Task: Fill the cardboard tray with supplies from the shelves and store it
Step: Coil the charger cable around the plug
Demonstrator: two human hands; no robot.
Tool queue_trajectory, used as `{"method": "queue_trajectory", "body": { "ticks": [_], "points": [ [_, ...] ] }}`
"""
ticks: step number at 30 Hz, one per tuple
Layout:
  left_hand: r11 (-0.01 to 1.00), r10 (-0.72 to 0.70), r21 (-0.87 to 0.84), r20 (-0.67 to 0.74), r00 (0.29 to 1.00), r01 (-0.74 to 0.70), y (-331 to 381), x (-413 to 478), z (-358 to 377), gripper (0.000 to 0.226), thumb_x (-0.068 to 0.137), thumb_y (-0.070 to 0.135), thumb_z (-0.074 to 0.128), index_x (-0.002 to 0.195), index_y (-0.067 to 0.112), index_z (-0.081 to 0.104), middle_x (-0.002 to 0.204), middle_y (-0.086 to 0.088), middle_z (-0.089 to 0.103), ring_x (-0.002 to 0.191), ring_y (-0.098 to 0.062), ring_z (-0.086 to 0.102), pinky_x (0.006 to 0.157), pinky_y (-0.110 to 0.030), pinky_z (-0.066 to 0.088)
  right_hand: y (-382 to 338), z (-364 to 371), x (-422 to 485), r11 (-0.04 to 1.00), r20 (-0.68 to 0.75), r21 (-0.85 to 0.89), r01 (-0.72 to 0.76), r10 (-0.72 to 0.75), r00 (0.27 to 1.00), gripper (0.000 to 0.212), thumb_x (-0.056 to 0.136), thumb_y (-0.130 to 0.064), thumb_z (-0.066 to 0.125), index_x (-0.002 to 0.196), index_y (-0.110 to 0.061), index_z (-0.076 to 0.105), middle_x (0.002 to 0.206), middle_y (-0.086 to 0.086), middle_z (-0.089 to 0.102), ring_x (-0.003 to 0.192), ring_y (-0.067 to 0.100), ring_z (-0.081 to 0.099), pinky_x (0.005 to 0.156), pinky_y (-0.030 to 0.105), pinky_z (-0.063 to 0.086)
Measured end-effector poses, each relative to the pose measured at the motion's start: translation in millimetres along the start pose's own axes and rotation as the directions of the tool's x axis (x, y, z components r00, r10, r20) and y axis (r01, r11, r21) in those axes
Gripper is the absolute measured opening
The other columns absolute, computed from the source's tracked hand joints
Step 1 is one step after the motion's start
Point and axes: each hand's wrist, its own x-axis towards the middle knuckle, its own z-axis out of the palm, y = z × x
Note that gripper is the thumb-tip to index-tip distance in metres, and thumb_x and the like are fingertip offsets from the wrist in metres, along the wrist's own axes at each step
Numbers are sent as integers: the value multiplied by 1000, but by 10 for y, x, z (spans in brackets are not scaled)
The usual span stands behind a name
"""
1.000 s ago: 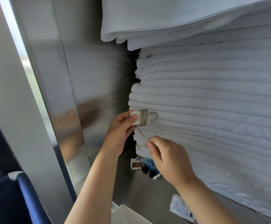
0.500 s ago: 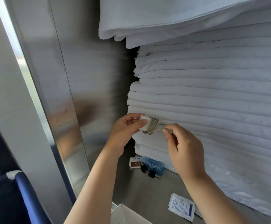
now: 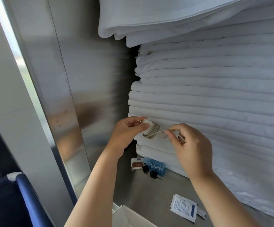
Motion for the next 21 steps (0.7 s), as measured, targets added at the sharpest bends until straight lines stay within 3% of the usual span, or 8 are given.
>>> {"method": "queue_trajectory", "body": {
  "ticks": [3,6,10,13,15,18,21],
  "points": [
    [1000,10,22,50,999,-11,12,-26,-8,18,75,19,79,84,34,77,97,-6,74,89,-12,69,89,-27,53,54,-45,24,996,12,35,-76,76,997,23,82,-35,66,78,-12,68,65,-23,30,52,0,29,50,12,25],
    [997,-8,81,168,986,-5,26,-59,-11,19,75,23,78,91,33,77,100,-6,73,92,-11,68,87,-22,51,98,-69,32,977,39,121,-176,172,984,29,80,-41,65,78,-13,67,60,-21,39,49,5,39,44,22,36],
    [987,-70,159,369,927,11,40,-102,28,27,76,26,78,103,24,75,103,3,74,102,-11,67,93,-25,48,133,-65,39,942,89,202,-269,256,962,25,77,-40,70,78,-15,67,67,-9,60,56,13,53,50,32,47],
    [994,-46,106,395,917,4,48,-104,34,32,75,25,78,106,21,74,105,1,74,104,-12,66,95,-28,47,180,-57,21,879,154,270,-393,364,919,22,76,-39,72,79,-18,68,69,-4,65,63,20,60,57,38,51],
    [999,-20,36,392,920,6,46,-98,9,35,73,25,78,107,20,74,104,-1,74,103,-14,66,95,-30,47,213,-54,11,821,197,330,-465,422,885,14,76,-36,73,79,-24,68,69,-6,66,64,17,61,60,35,51],
    [999,6,-34,426,905,9,41,-97,-16,31,73,24,78,104,22,75,104,-3,73,102,-16,67,91,-27,49,225,-49,16,755,259,415,-507,436,862,6,79,-31,73,80,-28,67,71,-11,66,64,7,60,58,19,47],
    [993,33,-114,465,885,23,40,-102,-21,33,71,29,73,102,21,76,103,-1,73,101,-14,66,84,-22,50,235,-39,22,711,291,453,-538,452,843,4,82,-28,71,82,-30,67,75,-9,68,69,11,63,63,21,50]
  ]
}}
